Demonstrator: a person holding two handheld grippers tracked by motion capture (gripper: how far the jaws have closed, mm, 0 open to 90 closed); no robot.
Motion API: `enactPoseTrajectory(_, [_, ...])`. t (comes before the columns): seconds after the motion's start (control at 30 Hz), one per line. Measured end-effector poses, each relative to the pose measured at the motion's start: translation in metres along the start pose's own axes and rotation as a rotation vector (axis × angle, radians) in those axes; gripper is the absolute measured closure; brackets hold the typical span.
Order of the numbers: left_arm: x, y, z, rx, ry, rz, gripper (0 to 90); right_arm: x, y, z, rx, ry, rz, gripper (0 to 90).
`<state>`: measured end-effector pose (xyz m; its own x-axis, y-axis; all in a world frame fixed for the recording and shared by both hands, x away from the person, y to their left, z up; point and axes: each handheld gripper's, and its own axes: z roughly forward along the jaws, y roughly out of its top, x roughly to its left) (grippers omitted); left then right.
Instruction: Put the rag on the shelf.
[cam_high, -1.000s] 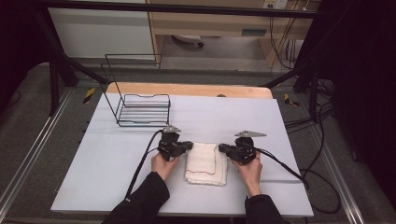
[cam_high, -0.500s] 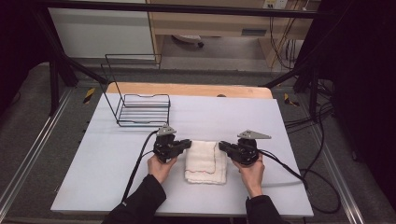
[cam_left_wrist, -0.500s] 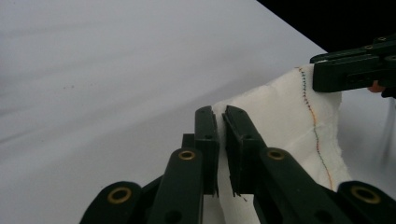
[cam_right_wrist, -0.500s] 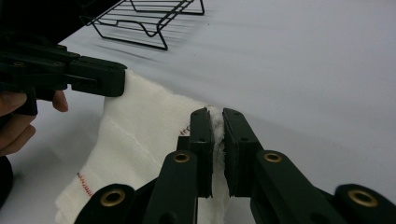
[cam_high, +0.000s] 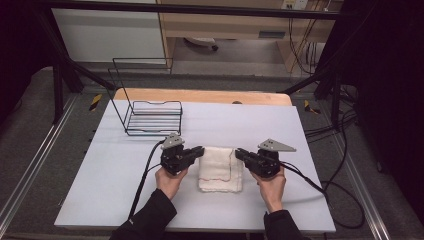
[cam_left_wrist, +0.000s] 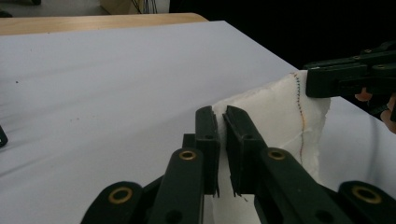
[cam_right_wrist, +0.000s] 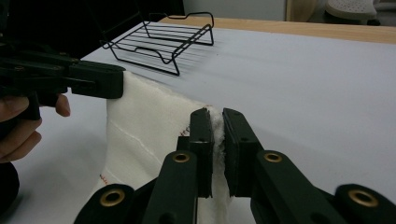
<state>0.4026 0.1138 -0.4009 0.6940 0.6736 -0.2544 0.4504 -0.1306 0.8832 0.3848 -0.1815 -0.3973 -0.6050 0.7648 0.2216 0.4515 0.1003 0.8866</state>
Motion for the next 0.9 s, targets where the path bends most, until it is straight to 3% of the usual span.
enactPoseTrajectory(0.4, [-0.007,0.007,-0.013,-0.068,-0.014,0.008,83.5,0.009,0.009,-0.011,-0.044,-0.005,-0.036,83.0])
enactPoseTrajectory(0.9, [-0.018,0.022,-0.034,-0.176,-0.019,0.047,83.5,0.026,0.024,-0.027,-0.150,-0.027,-0.101,83.2])
